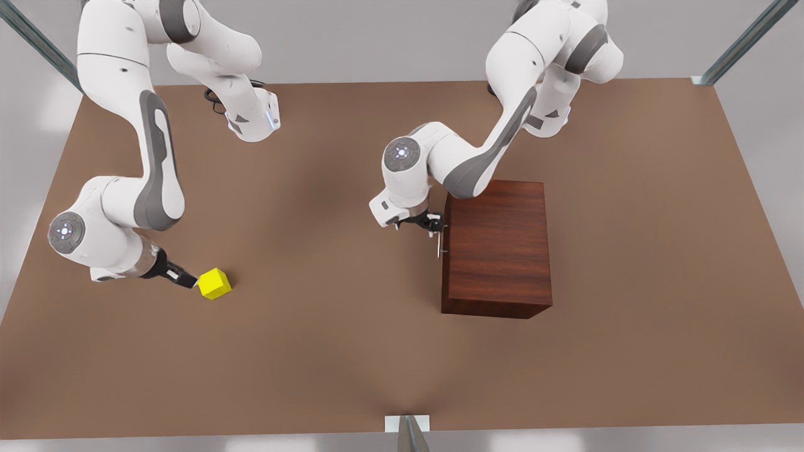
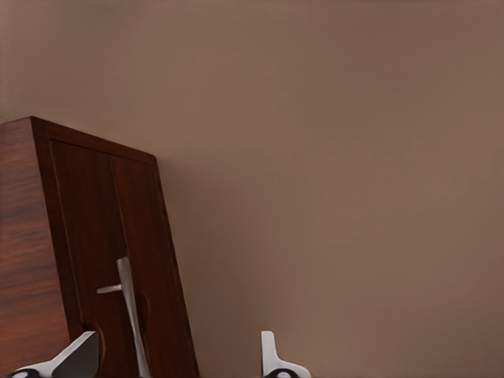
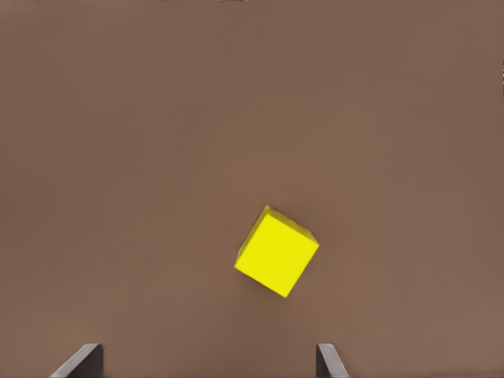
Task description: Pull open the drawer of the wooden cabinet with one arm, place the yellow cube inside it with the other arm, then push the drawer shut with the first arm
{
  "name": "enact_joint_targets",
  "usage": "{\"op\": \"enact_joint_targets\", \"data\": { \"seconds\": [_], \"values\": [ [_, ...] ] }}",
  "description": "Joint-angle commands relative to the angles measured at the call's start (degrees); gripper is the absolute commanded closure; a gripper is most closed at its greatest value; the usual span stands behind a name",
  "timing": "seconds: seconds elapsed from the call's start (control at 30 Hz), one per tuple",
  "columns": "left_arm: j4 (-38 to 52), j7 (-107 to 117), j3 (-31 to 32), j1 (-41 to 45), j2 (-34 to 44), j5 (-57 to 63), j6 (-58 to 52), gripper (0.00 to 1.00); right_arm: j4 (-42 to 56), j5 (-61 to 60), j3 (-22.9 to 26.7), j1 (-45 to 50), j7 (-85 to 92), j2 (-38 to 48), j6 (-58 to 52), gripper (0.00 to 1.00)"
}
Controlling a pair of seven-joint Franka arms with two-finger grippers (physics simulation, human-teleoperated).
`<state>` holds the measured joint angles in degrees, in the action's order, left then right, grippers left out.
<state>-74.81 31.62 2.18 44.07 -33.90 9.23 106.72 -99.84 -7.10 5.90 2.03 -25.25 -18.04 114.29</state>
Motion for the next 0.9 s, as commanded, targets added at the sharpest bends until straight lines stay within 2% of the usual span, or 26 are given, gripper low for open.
{"op": "enact_joint_targets", "data": {
  "seconds": [0.0,0.07,0.4,0.6,0.87],
  "values": [
    [-0.69,24.02,0.01,0.93,-0.56,4.31,2.79,0.00,0.00,-0.19,0.17,0.00,-29.50,-1.20,5.59,0.00],
    [-1.22,21.29,0.01,1.90,-0.56,6.86,-1.34,0.00,0.09,-0.28,0.25,-0.09,-29.68,-3.49,7.17,0.00],
    [-2.54,22.08,-0.07,3.30,-3.89,13.89,-7.32,0.00,-1.84,-3.01,0.25,-2.29,-30.74,-9.91,16.31,0.00],
    [-2.62,22.96,-0.07,4.09,-5.13,16.44,-7.40,0.00,-6.95,1.56,-0.18,-2.11,-30.03,-7.89,18.60,0.00],
    [-2.01,28.41,0.01,4.36,-8.38,18.11,-6.88,0.00,-8.26,6.84,-0.62,-1.76,-29.94,-8.24,18.34,0.00]
  ]
}}
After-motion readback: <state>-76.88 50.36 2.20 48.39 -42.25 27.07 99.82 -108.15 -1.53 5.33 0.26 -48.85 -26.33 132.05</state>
